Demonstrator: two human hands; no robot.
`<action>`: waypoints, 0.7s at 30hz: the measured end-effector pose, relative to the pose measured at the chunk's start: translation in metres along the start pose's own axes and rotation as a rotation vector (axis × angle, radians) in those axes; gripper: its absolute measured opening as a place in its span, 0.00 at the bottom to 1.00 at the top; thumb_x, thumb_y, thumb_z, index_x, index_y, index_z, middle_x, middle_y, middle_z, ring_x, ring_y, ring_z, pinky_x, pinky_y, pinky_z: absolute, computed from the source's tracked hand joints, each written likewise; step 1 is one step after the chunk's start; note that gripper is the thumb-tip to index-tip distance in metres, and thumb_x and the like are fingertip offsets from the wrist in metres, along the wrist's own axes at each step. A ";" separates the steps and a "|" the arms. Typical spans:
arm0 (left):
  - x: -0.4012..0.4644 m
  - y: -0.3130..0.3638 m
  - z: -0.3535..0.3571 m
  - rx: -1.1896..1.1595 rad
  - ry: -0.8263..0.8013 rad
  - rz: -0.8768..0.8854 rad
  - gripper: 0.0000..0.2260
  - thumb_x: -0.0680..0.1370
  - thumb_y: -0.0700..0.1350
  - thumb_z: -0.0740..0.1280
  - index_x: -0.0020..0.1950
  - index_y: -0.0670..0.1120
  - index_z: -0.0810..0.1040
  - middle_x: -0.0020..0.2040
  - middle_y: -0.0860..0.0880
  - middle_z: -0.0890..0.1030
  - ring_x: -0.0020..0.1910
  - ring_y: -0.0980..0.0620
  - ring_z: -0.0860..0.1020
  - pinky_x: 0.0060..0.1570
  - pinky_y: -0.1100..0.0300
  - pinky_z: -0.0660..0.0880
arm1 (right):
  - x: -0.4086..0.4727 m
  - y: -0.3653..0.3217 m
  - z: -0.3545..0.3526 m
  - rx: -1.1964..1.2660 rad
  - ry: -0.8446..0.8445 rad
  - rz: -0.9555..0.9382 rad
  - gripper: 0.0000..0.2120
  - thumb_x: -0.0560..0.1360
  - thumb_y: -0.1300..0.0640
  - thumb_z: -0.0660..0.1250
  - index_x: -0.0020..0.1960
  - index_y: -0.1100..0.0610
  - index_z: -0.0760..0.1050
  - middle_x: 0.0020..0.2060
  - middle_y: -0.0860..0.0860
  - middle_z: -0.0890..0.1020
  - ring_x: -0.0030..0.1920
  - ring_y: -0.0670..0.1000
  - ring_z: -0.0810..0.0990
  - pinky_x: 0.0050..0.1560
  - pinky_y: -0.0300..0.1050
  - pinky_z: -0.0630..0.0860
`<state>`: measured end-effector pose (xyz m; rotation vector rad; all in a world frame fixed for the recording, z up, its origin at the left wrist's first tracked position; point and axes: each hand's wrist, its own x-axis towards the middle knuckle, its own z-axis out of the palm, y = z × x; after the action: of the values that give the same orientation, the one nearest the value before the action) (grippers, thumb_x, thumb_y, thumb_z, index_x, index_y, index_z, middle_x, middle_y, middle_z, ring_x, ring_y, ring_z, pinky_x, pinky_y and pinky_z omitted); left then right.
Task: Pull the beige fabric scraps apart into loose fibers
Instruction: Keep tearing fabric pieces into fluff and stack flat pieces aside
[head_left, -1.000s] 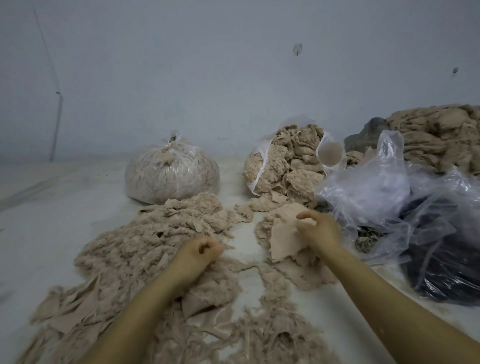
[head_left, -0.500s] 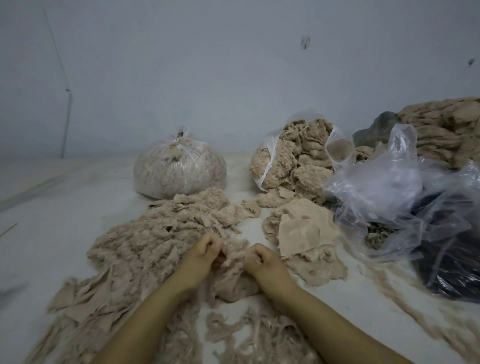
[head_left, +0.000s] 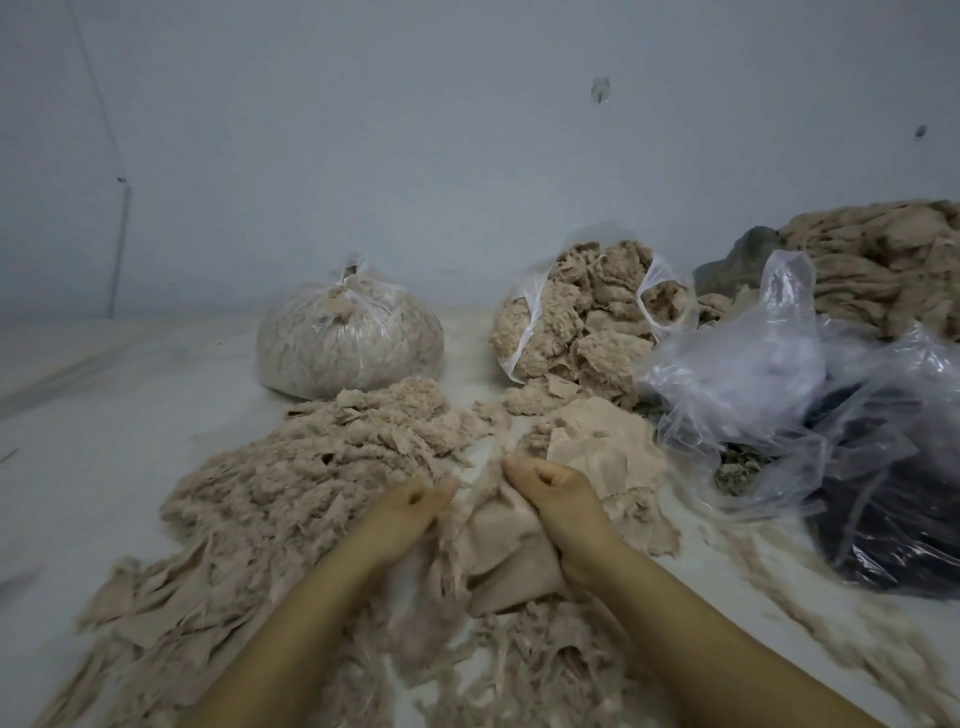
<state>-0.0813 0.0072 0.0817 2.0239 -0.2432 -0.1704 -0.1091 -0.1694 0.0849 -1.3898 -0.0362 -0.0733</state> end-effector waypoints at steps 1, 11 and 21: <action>0.000 0.004 0.002 -0.078 0.009 0.039 0.18 0.75 0.60 0.63 0.49 0.45 0.75 0.45 0.50 0.78 0.45 0.53 0.77 0.49 0.58 0.74 | 0.000 -0.001 0.002 -0.055 -0.050 -0.001 0.23 0.69 0.46 0.69 0.41 0.68 0.78 0.35 0.59 0.79 0.35 0.53 0.76 0.35 0.43 0.73; 0.008 0.015 0.014 -0.408 0.263 0.105 0.12 0.82 0.39 0.57 0.39 0.44 0.73 0.24 0.53 0.70 0.22 0.57 0.67 0.22 0.66 0.64 | -0.001 0.006 0.001 -0.238 -0.107 0.094 0.11 0.73 0.54 0.72 0.33 0.55 0.77 0.29 0.51 0.77 0.31 0.47 0.73 0.32 0.38 0.70; 0.009 0.006 0.014 -0.633 0.138 0.026 0.16 0.79 0.56 0.60 0.48 0.44 0.76 0.45 0.44 0.83 0.44 0.49 0.82 0.46 0.52 0.78 | 0.004 0.004 0.003 -0.210 0.104 -0.161 0.10 0.79 0.56 0.64 0.39 0.55 0.73 0.30 0.49 0.72 0.31 0.45 0.69 0.33 0.36 0.68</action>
<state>-0.0761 -0.0092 0.0806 1.3952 -0.1072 -0.0764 -0.1043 -0.1655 0.0815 -1.5895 -0.0545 -0.2903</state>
